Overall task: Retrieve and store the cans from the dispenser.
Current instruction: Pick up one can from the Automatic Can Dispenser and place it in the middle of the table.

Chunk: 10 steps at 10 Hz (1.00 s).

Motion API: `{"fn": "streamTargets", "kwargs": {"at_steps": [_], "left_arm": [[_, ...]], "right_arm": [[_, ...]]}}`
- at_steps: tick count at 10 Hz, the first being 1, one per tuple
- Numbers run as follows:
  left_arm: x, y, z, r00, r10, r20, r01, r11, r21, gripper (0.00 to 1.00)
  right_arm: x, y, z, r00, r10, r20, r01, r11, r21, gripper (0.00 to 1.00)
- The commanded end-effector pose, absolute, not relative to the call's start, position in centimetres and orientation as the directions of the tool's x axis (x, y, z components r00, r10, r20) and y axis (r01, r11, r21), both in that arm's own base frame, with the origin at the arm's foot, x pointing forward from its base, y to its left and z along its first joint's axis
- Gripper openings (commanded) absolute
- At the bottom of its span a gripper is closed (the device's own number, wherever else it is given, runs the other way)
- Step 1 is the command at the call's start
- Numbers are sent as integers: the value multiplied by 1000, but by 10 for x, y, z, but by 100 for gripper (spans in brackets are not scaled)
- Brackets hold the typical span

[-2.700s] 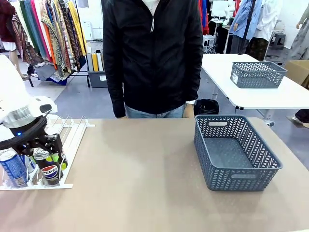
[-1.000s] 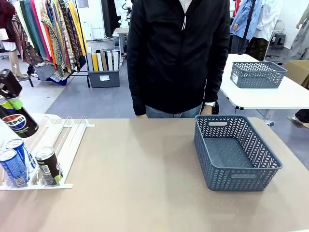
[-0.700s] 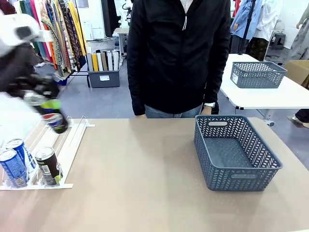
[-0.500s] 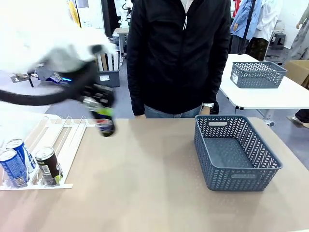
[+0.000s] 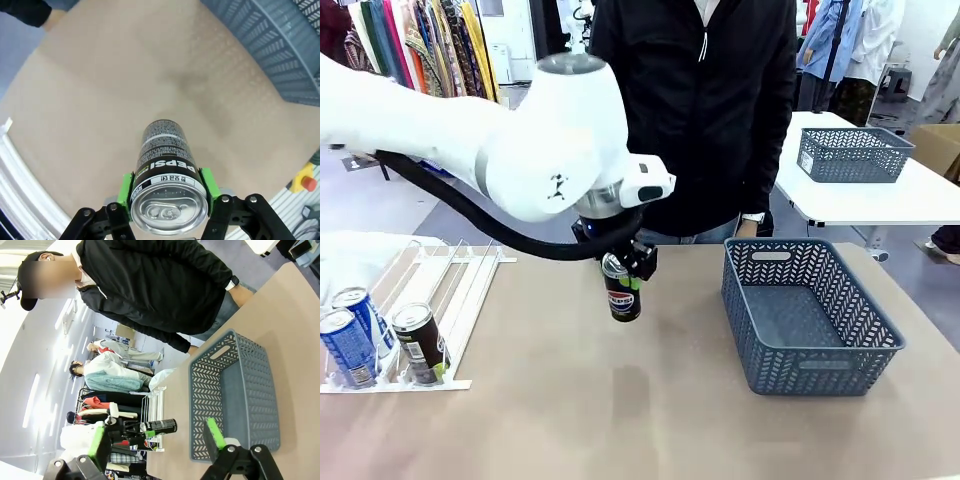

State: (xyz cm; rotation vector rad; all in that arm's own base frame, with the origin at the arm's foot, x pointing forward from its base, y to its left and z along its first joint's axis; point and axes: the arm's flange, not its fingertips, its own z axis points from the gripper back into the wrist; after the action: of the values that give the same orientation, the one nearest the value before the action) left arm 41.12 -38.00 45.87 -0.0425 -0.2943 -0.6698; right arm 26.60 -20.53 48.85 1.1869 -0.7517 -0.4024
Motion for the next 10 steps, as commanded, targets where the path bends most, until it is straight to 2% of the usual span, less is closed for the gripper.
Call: {"fn": "streamTargets", "kwargs": {"at_steps": [1, 4, 7, 8, 9, 10], "left_arm": [[409, -386, 445, 756, -584, 296, 597, 800, 55, 0], [411, -397, 404, 732, -644, 220, 642, 761, 93, 0], [414, -397, 394, 733, -655, 181, 650, 754, 94, 0], [414, -399, 393, 734, -656, 177, 653, 753, 87, 14], [413, -398, 394, 730, -661, 174, 655, 749, 95, 73], [414, -399, 396, 729, -662, 176, 656, 748, 98, 100]], "right_arm": [[269, -206, 490, 682, -649, 336, -130, 345, 930, 100], [269, -206, 490, 682, -649, 336, -130, 345, 930, 100], [269, -206, 490, 682, -649, 336, -130, 345, 930, 100], [269, -206, 490, 682, -649, 336, -130, 345, 930, 100], [269, -206, 490, 682, -649, 336, -130, 345, 930, 100], [269, -206, 490, 682, -649, 336, -130, 345, 930, 100]]}}
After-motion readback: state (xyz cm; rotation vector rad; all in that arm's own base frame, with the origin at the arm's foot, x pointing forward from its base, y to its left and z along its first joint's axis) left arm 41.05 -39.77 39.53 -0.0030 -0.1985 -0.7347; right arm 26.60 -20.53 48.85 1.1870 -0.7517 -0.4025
